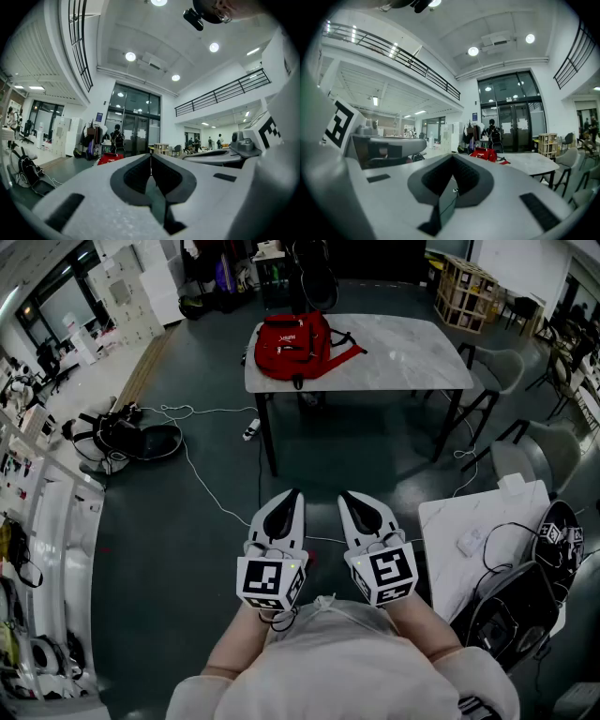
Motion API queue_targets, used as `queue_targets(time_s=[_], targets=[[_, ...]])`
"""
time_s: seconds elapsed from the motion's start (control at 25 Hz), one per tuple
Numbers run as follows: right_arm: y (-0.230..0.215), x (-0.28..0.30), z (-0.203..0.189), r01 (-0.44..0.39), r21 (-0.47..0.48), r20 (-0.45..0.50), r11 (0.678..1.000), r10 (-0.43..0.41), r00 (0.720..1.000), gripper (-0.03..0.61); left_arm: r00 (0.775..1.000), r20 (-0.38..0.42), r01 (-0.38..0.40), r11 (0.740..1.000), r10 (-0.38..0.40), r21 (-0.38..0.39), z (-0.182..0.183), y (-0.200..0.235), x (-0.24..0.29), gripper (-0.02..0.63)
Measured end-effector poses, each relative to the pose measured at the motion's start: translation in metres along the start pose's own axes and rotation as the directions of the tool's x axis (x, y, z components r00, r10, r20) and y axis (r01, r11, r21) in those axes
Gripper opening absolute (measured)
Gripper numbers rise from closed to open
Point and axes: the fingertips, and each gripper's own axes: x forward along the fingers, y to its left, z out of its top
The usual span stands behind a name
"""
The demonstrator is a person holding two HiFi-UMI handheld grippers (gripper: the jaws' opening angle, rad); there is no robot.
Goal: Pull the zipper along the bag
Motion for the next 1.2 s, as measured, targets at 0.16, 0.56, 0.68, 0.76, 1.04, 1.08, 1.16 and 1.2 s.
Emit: queue_targets(time_s=[0.16,0.56,0.68,0.76,1.04,1.08,1.16,1.2], targets=[[-0.001,0.001,-0.001,0.006,0.005,-0.002,1.0,-0.006,1.0,0.025,1.0,0.004,0.001,1.0,-0.001,0.006,0.002,0.0,-0.001,0.02],[-0.004,0.002,-0.005,-0.004,0.048,-0.006,0.999,0.004,1.0,0.025,1.0,-0.01,0.007,1.0,-0.007,0.005,-0.002,-0.005,0.001,0.02],[-0.005,0.001,-0.011,-0.004,0.055,-0.018,0.998,0.005,1.0,0.025,1.0,-0.021,0.012,1.0,-0.013,-0.009,-0.008,-0.008,0.002,0.02],[-0.009,0.0,-0.014,0.0,0.057,-0.024,0.998,0.002,1.0,0.026,1.0,-0.025,0.017,1.0,-0.018,-0.016,-0.011,-0.011,0.003,0.02],[-0.021,0.006,-0.038,-0.011,0.098,-0.063,0.995,0.017,0.998,0.025,0.998,-0.052,0.039,0.999,-0.041,-0.033,-0.031,-0.018,0.014,0.02],[-0.022,0.009,-0.043,-0.013,0.107,-0.075,0.994,0.021,0.997,0.025,0.997,-0.06,0.037,0.999,-0.039,-0.035,-0.035,-0.017,0.016,0.02],[-0.022,0.015,-0.051,-0.023,0.124,-0.099,0.992,0.036,0.994,0.025,0.996,-0.077,0.032,0.999,-0.035,-0.041,-0.039,-0.011,0.019,0.02],[-0.021,0.019,-0.053,-0.032,0.13,-0.108,0.991,0.046,0.993,0.025,0.996,-0.082,0.029,0.999,-0.033,-0.045,-0.041,-0.008,0.022,0.02]])
